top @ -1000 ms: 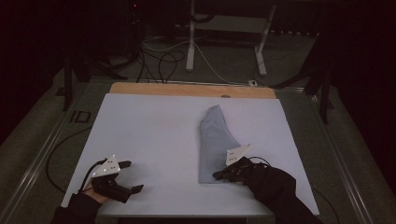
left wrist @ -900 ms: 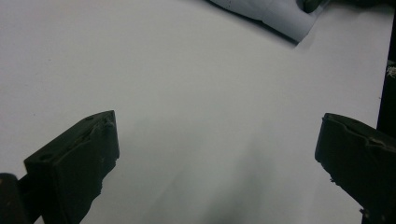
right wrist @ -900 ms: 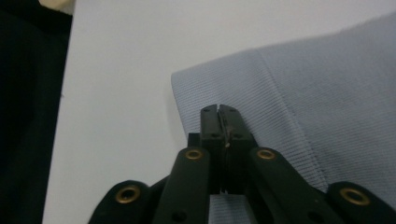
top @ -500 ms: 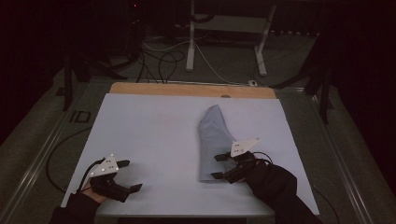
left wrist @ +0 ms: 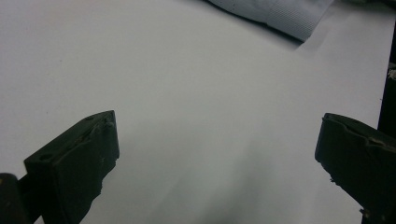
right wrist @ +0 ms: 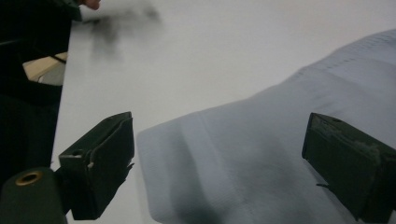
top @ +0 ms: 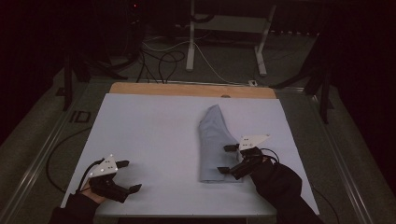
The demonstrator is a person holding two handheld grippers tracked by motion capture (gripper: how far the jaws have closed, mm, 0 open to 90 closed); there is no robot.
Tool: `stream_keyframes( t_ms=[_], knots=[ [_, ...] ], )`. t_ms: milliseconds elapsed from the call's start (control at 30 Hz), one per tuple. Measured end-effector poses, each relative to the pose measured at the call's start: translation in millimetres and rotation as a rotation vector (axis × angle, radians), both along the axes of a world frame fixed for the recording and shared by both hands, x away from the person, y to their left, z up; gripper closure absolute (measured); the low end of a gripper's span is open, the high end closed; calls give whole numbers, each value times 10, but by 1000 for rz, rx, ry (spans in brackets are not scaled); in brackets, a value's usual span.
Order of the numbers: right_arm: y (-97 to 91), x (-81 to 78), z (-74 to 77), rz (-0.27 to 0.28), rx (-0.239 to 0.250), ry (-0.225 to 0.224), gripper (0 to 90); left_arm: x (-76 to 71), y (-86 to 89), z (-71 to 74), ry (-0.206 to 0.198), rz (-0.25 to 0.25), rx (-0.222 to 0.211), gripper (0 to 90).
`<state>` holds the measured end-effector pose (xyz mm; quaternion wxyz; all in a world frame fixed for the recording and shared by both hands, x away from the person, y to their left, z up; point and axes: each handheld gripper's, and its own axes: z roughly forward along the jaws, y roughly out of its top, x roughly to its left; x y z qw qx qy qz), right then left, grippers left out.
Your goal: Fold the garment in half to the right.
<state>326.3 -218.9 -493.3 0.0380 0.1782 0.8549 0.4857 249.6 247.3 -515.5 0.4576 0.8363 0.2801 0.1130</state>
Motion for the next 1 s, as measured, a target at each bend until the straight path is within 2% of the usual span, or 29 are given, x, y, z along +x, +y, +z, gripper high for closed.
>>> stream_keyframes(
  t_ms=[167, 233, 367, 533, 733, 1000],
  knots=[
    [-110, 13, -32, -47, 1, -12, 92, -5, 1, 10, -3, 2, -1, 8],
    [-154, 13, -46, -65, 3, -3, 92, -8, 1, 13, -4, 1, 2, 8],
    [-254, 0, -98, -93, -18, -7, 92, -10, 8, 16, -6, 7, 4, 8],
    [-360, -61, -175, -130, -14, 7, 92, -12, 2, 20, -7, 7, 3, 8],
    [-457, -139, -277, -175, -47, 16, 92, -11, -7, 8, -4, 0, 7, 8],
    [-577, -222, -331, -227, -66, -7, 92, -8, -4, 0, -1, 5, 7, 8]
  ],
)
